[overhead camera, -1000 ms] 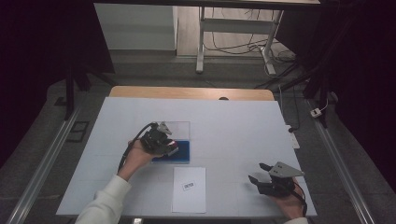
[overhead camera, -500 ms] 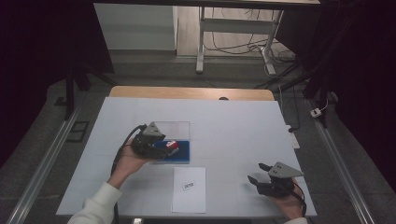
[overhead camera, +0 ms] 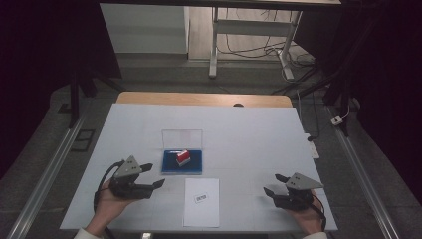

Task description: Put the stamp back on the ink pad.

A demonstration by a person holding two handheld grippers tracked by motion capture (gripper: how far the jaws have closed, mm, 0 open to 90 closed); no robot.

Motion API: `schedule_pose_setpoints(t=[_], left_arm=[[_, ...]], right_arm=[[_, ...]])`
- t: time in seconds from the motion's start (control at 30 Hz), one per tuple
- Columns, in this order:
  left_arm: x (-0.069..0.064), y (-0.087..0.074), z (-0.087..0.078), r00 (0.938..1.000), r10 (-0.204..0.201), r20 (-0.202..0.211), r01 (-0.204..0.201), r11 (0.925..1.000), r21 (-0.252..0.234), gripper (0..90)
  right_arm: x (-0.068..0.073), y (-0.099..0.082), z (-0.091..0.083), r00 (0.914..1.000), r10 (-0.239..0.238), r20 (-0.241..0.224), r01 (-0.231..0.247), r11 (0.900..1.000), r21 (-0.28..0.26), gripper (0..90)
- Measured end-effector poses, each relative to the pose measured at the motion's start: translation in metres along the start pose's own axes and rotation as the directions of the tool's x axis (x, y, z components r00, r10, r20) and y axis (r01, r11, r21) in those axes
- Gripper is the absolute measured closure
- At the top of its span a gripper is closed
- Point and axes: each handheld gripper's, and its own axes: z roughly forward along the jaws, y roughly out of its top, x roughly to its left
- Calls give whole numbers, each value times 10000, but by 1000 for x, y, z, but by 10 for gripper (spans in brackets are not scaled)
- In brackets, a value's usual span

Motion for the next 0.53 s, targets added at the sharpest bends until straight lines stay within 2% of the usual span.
schedule_pose_setpoints(t=[0.07, 0.23, 0.53], left_arm=[[0, -10, -3, 9998, -210, 40, 210, 9998, 13, 301], [1, -22, -4, 9990, -432, 82, 431, 9990, 125, 300], [1, -25, -4, 9988, -475, 93, 474, 9988, 152, 301]], right_arm=[[0, 0, 0, 10000, -3, 20, 3, 10000, -22, 327], [0, 1, 0, 10000, -2, 29, 2, 10000, -80, 327], [0, 2, -2, 10000, -9, -24, 8, 9995, -328, 329]])
